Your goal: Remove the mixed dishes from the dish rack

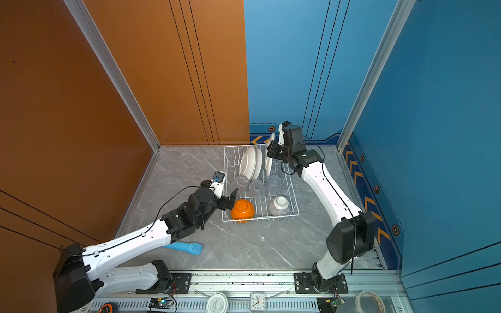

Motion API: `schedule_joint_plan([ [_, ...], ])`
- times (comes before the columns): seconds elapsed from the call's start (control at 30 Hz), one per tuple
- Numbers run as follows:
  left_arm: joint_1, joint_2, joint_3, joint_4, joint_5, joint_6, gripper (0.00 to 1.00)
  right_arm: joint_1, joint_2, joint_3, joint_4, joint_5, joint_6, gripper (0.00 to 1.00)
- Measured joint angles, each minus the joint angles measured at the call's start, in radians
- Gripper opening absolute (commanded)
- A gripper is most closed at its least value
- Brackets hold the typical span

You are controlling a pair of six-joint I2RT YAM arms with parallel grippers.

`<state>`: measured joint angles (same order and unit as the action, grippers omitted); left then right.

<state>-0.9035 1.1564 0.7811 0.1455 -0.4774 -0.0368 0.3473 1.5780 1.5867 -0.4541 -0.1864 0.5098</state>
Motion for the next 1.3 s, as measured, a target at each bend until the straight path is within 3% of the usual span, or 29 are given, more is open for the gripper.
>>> schedule_joint_plan([
  [0.33,-0.145,0.128,0.015,0.28,0.01,0.196,0.98,0.047,-0.17,-0.121,-0.002,0.037,0.11,0.0],
  [0.7,-0.193,0.358,0.048,0.602,0.002,0.297,1.0,0.074,-0.242,-0.212,0.027,-0.004,0.258,0.0],
  [0.8,-0.193,0.407,0.072,0.663,0.003,0.331,0.94,0.081,-0.263,-0.227,0.028,-0.017,0.29,0.0],
  [0.87,-0.194,0.44,0.101,0.692,-0.006,0.354,0.82,0.085,-0.274,-0.234,0.028,-0.02,0.308,0.0],
  [1.03,-0.196,0.493,0.141,0.777,-0.045,0.422,0.67,0.087,-0.304,-0.253,0.027,-0.019,0.333,0.0],
  [1.3,-0.196,0.529,0.165,0.837,-0.117,0.528,0.53,0.086,-0.315,-0.261,0.027,-0.019,0.365,0.0],
])
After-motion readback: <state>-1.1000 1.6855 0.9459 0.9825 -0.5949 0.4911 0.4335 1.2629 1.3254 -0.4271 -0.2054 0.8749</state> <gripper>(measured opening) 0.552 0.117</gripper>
